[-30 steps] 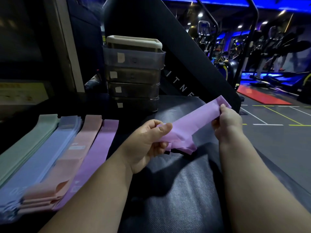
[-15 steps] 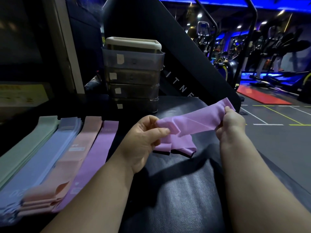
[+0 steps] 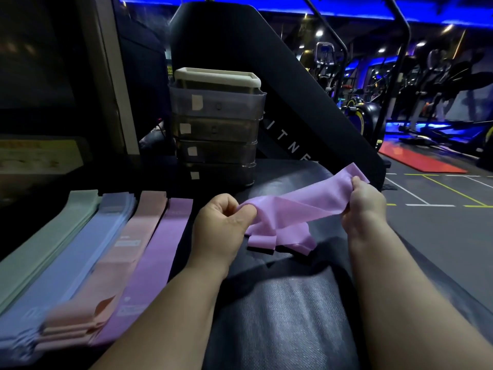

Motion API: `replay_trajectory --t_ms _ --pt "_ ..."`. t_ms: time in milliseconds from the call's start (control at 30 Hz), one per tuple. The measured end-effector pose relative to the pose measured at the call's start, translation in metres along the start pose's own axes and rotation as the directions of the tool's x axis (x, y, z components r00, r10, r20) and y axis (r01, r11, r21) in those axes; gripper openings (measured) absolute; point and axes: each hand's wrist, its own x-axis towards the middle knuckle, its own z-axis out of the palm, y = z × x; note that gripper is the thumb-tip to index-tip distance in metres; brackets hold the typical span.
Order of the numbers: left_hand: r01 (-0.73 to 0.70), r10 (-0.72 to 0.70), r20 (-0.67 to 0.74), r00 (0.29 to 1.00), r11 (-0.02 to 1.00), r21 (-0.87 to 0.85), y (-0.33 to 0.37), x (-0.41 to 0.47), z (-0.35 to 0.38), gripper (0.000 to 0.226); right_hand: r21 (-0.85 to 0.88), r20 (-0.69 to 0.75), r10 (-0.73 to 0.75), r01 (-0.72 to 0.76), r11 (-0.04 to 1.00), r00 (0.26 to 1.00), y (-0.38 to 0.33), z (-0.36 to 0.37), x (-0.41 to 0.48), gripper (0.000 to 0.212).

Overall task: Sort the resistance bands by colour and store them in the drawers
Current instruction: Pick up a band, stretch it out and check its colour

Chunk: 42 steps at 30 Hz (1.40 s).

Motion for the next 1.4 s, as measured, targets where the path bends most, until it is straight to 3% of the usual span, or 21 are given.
replay_trajectory --t_ms 200,400,467,733,833,1033,1233,1400 --pt "-0.064 0.08 -0.111 0.991 0.988 0.137 -0.004 0.004 0.0 0.021 0.001 0.007 0.007 -0.007 1.0 1.0 0.0 0.001 -0.002 0.012" --pt "-0.002 0.021 -0.226 0.974 0.997 0.082 -0.004 0.007 -0.004 0.017 0.078 -0.037 0.016 -0.013 0.997 0.999 0.0 -0.001 0.002 0.025" --pt "-0.018 0.037 -0.253 0.967 0.997 0.078 -0.005 0.008 -0.004 0.027 0.073 -0.02 0.013 -0.011 0.997 1.0 0.0 -0.001 0.002 0.026" --pt "-0.078 0.125 -0.221 0.967 0.974 0.211 -0.003 0.006 -0.006 0.029 0.043 -0.026 -0.021 0.022 0.999 0.999 0.0 -0.001 0.0 0.026" --pt "-0.002 0.029 -0.152 0.988 0.986 0.168 -0.002 0.005 -0.005 0.018 0.048 -0.04 -0.021 0.023 0.999 0.999 0.0 -0.002 0.001 0.025" --pt "0.113 -0.114 0.035 0.993 0.993 0.018 0.011 -0.001 -0.003 0.035 0.092 -0.063 -0.01 0.016 0.996 0.998 0.002 -0.004 0.008 0.023" --pt "0.125 -0.203 0.18 0.962 0.92 0.372 0.0 0.002 -0.005 0.025 0.11 -0.096 -0.017 0.027 0.994 0.995 0.002 -0.004 0.012 0.024" --pt "0.164 -0.239 0.376 0.895 0.961 0.221 0.004 -0.005 -0.002 0.004 0.209 -0.098 0.039 -0.018 0.978 0.994 0.003 -0.007 0.019 0.018"
